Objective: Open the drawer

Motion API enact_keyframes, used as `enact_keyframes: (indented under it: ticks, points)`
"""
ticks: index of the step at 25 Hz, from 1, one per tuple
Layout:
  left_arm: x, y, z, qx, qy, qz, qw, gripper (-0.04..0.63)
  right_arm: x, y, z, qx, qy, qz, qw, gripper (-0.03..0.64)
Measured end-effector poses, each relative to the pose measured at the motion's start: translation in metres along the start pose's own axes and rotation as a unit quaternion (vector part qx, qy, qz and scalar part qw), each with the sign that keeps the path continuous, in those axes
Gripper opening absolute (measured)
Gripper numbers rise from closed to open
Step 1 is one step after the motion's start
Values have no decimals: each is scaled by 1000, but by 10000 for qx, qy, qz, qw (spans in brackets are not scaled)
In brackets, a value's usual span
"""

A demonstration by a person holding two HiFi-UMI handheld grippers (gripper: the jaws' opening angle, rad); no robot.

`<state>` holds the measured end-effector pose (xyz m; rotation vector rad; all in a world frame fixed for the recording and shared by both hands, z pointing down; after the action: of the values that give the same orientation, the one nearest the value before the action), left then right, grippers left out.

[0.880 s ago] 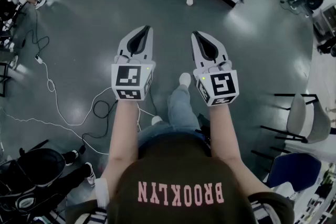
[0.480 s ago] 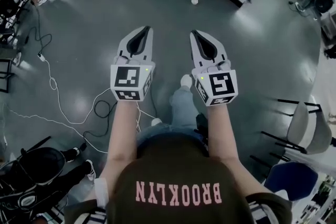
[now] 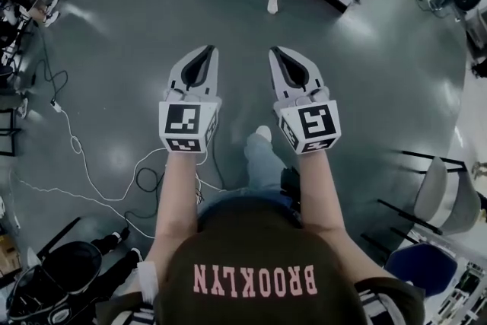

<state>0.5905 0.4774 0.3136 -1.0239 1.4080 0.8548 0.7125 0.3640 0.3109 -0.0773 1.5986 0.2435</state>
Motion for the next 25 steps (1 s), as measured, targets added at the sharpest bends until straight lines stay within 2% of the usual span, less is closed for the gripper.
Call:
enact_keyframes:
  ticks: [5,10,14,18,25]
  points:
    - [12,7,-70,158,91,23,9998,6,9,-53,-52,322,48,200,9993,-3]
    - [29,17,-118,347,-64,99,9993,6,22,-98,-92,469,-29,236,9986,-3]
    - [26,27,-134,466,38,40,9989,6,18,-108,-111,532,0,245,9983,-3]
    - [29,42,-149,618,3,154,9980,6,17,-113,-130,663,32,346,9972,-3]
    - [39,68,-187,669,-128,79,9976,6,24,-133,-168,637,13,547,9965,-3]
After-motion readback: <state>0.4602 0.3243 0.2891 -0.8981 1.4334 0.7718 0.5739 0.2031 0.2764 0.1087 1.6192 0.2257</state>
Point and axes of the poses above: the fingertips, and each gripper's own axes: z backward along the fingers, y to its left, x out of its top, the point moved 6 cm from there along z, backward along the fingers, and after that the axes turned 2 degrees about z, right-handed, at the moved point
